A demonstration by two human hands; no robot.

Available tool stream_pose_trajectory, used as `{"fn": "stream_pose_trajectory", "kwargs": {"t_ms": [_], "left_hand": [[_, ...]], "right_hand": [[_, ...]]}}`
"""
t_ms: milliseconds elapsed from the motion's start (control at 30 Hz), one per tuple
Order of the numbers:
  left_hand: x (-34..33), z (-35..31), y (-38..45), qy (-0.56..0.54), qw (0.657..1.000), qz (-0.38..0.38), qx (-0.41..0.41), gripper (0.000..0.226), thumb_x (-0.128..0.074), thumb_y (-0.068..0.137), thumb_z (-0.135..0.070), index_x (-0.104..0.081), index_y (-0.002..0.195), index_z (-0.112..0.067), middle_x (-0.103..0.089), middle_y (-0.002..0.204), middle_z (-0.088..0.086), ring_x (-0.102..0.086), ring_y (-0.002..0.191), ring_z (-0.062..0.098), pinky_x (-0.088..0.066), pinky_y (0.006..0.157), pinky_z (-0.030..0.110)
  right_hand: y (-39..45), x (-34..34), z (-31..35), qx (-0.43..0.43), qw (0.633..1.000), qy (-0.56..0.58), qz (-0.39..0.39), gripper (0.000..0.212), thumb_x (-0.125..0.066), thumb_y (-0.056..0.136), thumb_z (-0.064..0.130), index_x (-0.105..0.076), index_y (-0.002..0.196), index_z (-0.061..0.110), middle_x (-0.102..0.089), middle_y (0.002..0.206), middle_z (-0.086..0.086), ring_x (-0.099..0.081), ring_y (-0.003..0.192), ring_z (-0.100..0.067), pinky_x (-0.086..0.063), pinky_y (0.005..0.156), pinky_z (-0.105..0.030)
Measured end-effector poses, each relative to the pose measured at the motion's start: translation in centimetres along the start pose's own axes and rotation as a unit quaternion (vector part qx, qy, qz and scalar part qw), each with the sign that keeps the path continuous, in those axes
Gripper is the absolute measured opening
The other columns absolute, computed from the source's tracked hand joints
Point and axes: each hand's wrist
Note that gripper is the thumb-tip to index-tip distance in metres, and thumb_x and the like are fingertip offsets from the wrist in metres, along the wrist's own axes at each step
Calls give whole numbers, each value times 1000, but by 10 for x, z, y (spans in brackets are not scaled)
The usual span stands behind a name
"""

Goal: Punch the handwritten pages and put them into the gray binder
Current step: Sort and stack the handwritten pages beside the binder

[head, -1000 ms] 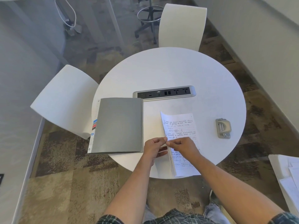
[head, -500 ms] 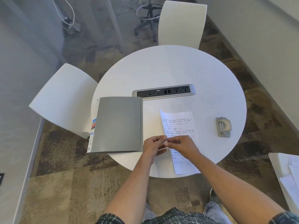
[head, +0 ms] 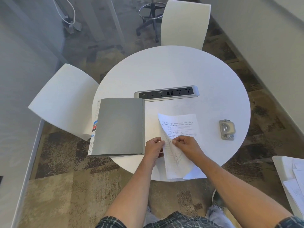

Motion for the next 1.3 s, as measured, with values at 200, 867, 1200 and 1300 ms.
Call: {"fn": "stream_pose_trajectory", "kwargs": {"t_ms": [200,867,1200,1300], "left_hand": [[9,2,7,59,998,-38,4,20,-57,90,0,-72,88,-13,-78,99,17,-73,80,28,-59,62,31],[16,6,11,47,996,-76,8,21,-55,94,3,-67,90,-14,-73,86,7,-66,69,16,-53,60,25],[17,7,11,43,997,-69,4,17,-57,95,-1,-69,99,-12,-76,93,11,-68,72,19,-56,66,29],[16,8,11,37,997,-69,1,6,-62,99,-12,-68,97,-12,-75,90,7,-67,71,17,-53,64,27]], "right_hand": [[0,15,26,42,957,283,35,14,-70,94,24,-69,91,10,-71,90,-12,-68,80,-21,-56,75,-31],[6,57,-64,-161,963,-3,-218,22,-50,107,31,-65,114,16,-70,106,-3,-67,98,-26,-56,88,-46],[1,52,-59,-175,962,-13,-210,20,-50,106,23,-60,123,20,-68,112,-3,-69,94,-24,-58,80,-41],[-1,47,-59,-169,964,-35,-205,23,-52,105,20,-55,128,19,-65,115,-3,-66,95,-22,-57,83,-41]]}}
Point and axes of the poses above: each hand's wrist, its own y-axis towards the middle knuckle, its own x-axis out of the back of the hand, z = x × y
